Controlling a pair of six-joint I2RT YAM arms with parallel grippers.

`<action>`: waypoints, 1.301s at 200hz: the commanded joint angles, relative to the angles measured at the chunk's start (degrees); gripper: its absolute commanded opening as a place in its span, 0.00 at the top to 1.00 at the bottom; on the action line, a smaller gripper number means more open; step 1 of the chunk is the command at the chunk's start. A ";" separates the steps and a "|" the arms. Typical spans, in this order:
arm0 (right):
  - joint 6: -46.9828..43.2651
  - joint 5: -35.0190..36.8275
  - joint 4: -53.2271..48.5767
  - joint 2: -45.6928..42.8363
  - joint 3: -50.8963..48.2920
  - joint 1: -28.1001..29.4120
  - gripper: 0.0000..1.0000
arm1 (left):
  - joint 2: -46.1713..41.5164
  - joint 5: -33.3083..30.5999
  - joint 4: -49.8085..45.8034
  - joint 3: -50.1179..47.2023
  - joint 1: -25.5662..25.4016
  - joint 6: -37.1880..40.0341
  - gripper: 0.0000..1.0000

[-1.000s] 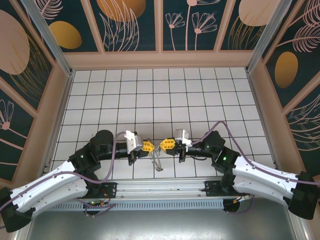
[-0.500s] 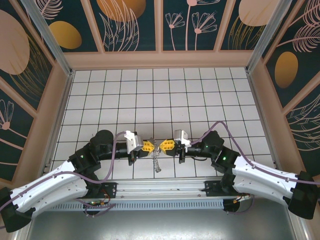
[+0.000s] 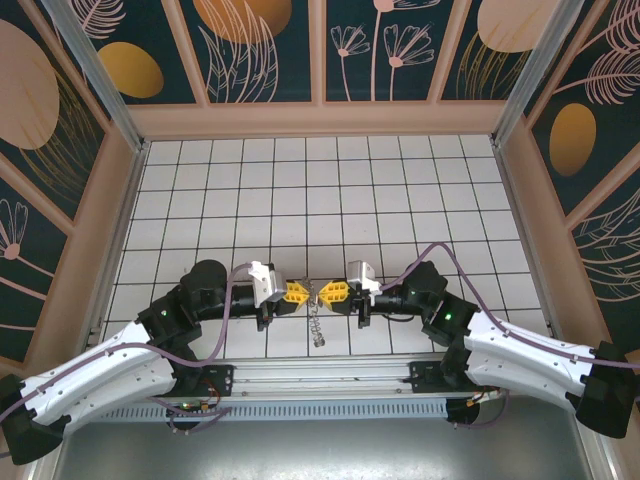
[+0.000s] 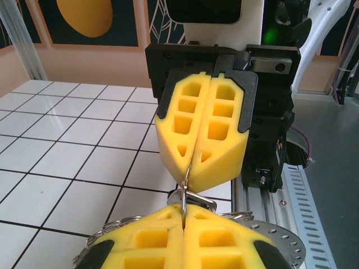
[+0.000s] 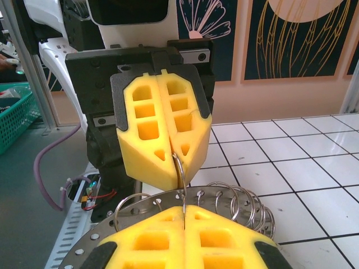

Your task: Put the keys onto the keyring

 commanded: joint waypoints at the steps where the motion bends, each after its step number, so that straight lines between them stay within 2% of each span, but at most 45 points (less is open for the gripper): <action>1: -0.27 -0.87 1.43 0.19 1.42 0.46 1.00 | -0.25 0.92 1.83 1.87 -0.24 0.48 1.00; 260: 0.41 -1.68 4.83 1.39 1.61 0.49 1.00 | 0.22 0.91 1.88 1.78 -0.23 0.40 1.00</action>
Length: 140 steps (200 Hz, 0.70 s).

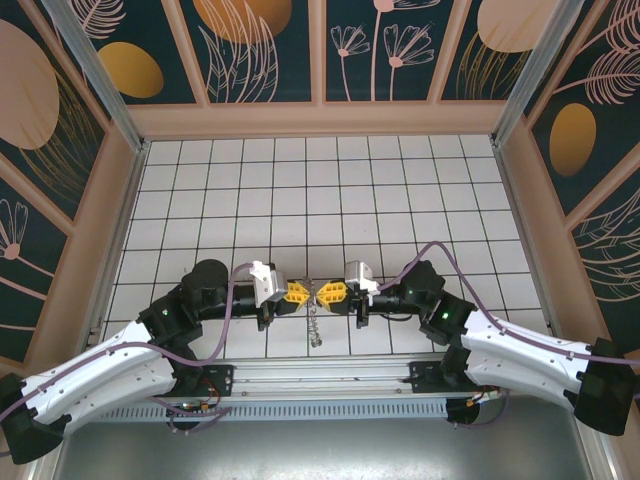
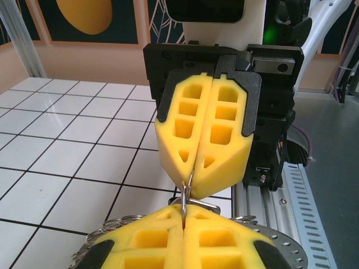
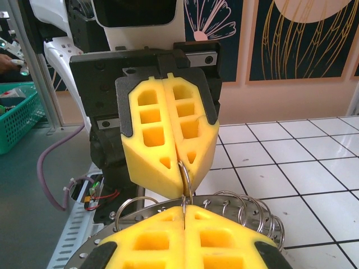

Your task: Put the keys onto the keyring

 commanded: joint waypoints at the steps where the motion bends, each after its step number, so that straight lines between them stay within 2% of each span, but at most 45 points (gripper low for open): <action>1: 0.38 -0.63 2.94 -0.09 1.61 0.41 1.00 | -0.28 0.92 1.86 1.80 -0.22 0.40 1.00; 140: 0.65 2.29 -3.44 -1.56 1.85 0.41 1.00 | -0.86 -0.16 1.48 1.82 -0.25 0.64 1.00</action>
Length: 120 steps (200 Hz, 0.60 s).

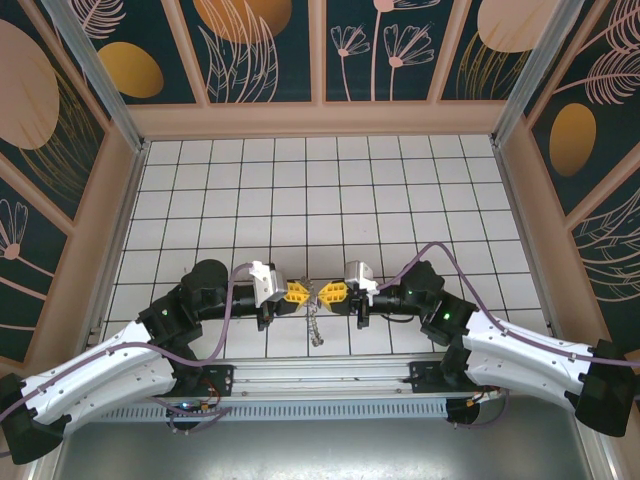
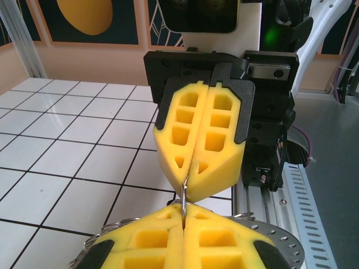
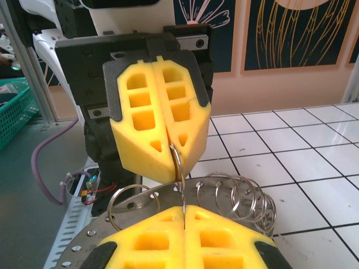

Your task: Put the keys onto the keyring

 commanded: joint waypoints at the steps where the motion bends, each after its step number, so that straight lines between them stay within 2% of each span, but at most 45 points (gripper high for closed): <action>1: 0.48 0.74 -0.38 -0.73 1.85 0.36 1.00 | -0.66 -0.12 1.48 1.83 -0.23 0.66 1.00; 120: 1.36 -1.90 1.73 1.11 2.91 0.36 1.00 | -0.02 -0.55 0.85 2.37 -0.23 1.13 1.00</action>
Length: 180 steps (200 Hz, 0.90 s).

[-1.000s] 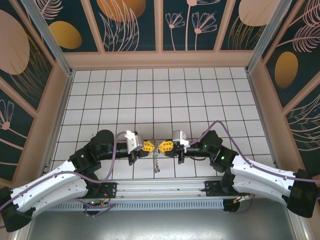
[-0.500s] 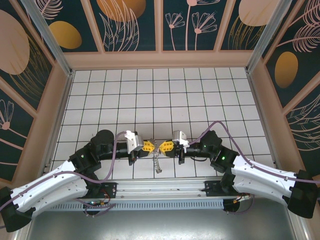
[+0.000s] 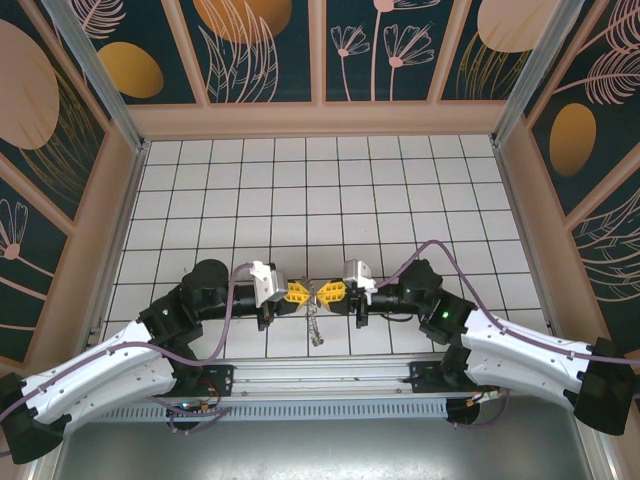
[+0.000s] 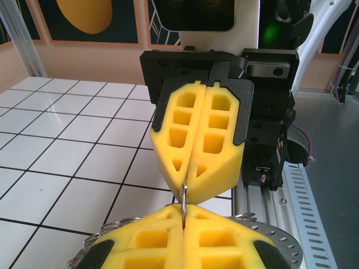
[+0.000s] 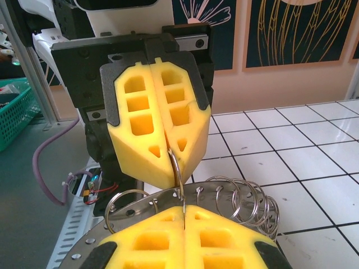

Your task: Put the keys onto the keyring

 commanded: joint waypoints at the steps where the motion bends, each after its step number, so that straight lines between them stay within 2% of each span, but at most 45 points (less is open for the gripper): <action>1: 0.95 -1.40 2.01 0.00 2.07 0.36 1.00 | -0.28 -0.57 0.88 2.35 -0.26 1.15 1.00; 96: 0.73 0.27 -2.88 -0.75 2.74 0.39 1.00 | -0.47 -0.77 0.80 2.38 -0.26 1.14 1.00; 180: 0.77 -0.51 -2.51 -0.11 3.66 0.38 1.00 | 0.32 -0.46 1.14 2.19 -0.24 1.18 1.00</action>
